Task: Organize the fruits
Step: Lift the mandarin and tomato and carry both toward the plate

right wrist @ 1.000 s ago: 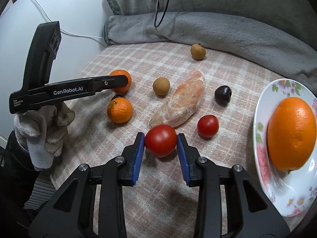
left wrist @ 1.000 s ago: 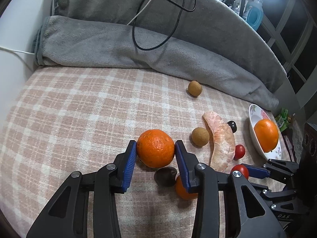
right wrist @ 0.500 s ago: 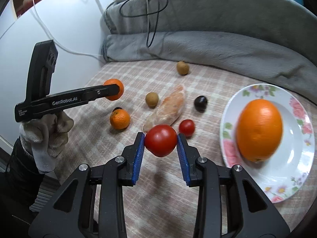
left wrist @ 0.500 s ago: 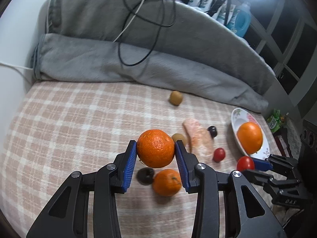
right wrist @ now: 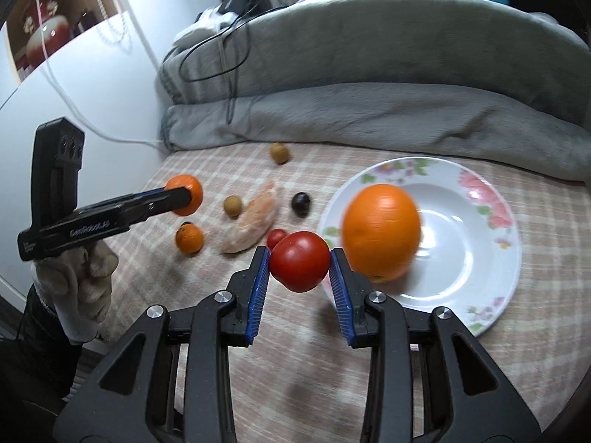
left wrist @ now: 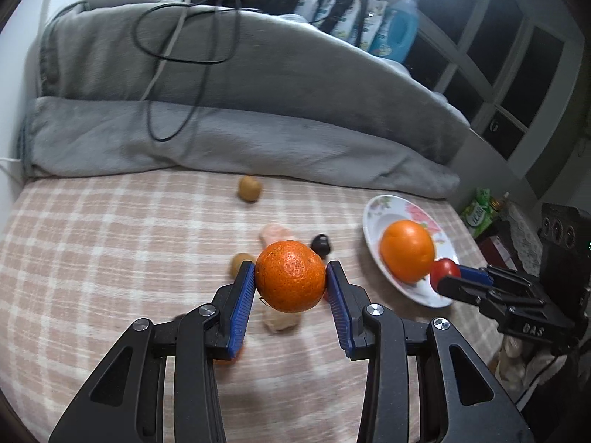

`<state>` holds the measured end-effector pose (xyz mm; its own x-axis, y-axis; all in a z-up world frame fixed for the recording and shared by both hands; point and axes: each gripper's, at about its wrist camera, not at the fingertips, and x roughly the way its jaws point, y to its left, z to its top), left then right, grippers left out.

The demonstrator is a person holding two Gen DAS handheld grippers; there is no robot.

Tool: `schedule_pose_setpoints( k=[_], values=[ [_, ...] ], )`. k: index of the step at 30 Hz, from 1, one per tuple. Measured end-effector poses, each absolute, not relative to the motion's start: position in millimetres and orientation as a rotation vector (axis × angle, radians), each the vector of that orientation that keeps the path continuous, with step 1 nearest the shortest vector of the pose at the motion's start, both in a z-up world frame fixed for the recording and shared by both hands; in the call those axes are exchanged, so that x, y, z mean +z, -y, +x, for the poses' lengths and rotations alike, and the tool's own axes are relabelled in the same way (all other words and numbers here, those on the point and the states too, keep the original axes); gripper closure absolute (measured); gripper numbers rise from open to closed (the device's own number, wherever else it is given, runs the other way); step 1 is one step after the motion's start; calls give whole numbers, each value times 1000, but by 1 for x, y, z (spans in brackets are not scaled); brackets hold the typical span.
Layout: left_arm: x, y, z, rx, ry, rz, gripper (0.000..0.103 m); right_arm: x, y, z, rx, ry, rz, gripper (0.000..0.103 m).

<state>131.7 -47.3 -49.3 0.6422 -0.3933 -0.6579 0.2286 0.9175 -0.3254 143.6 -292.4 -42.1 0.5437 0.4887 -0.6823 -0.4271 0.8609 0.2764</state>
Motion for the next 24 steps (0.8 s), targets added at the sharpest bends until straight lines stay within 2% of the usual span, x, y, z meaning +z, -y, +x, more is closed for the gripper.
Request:
schedule_pose_setpoints(
  k=[24],
  values=[
    [-39,168,126,-587,-800,-136,65,-43,379,169,389,-809,157,68]
  ],
)
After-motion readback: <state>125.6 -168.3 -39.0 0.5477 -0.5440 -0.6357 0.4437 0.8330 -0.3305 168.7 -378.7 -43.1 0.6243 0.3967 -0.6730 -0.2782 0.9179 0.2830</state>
